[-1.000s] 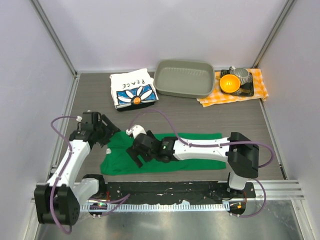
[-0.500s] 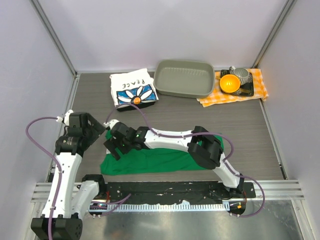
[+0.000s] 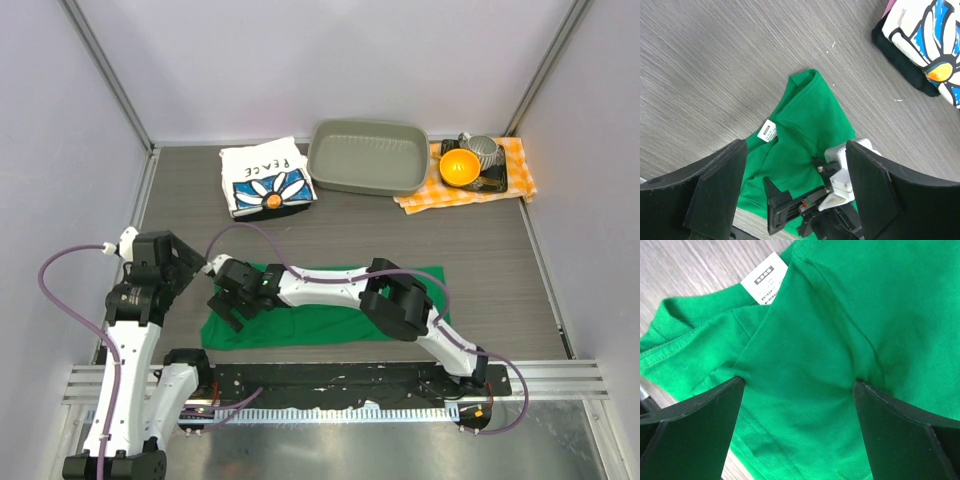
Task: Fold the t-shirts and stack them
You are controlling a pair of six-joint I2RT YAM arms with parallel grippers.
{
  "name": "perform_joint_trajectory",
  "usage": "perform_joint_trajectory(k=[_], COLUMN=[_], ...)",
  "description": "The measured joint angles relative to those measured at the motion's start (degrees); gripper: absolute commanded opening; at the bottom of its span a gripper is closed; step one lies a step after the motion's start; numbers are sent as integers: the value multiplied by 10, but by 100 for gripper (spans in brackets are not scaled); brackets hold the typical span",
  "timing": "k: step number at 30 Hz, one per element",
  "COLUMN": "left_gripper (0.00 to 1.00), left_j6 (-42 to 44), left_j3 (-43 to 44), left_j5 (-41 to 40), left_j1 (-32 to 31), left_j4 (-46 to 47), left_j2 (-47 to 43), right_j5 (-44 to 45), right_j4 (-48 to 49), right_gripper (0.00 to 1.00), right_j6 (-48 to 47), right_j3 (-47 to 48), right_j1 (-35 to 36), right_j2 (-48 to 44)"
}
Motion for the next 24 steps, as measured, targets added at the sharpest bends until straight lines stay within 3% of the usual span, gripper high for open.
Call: perform_joint_trajectory(k=[7,18,24], left_gripper=[84,84,84], left_j6=[-1,11,11], left_j3=[1,3,3], left_j5=[-13,-17,-8], left_j1=[1,1,1], left_j4=[15,18,29], left_j2=[-9,-6,9], right_j5=[64,89,105], right_j4=[-19,45,42], right_gripper=[95,95,96], right_j6=[61,245,304], right_j3=[48,-131,-163], right_j1=[-24,-272,-360], right_j2=[33,-80,-105])
